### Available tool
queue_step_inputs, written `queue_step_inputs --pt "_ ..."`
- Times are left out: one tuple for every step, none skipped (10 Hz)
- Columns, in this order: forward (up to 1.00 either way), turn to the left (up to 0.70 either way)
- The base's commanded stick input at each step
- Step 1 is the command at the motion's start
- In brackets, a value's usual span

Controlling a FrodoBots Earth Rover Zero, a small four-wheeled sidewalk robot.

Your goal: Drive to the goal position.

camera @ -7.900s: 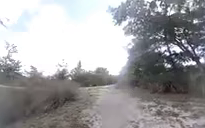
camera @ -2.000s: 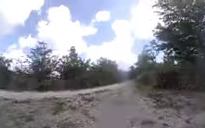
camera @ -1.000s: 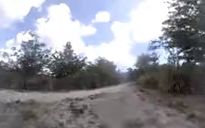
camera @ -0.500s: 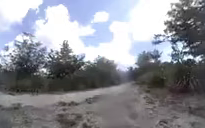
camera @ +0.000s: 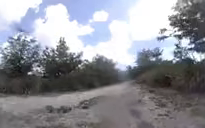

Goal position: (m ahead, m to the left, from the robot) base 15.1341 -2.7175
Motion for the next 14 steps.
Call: queue_step_inputs --pt "0.85 0.00" --pt "0.85 0.00" --pt "0.85 0.00" --pt "0.85 0.00" --pt "0.85 0.00" --pt "0.85 0.00" --pt "0.85 0.00" --pt "0.85 0.00" --pt "0.85 0.00" --pt "0.85 0.00" --pt "0.85 0.00" --pt "0.85 0.00" --pt "0.85 0.00" --pt "0.85 0.00"
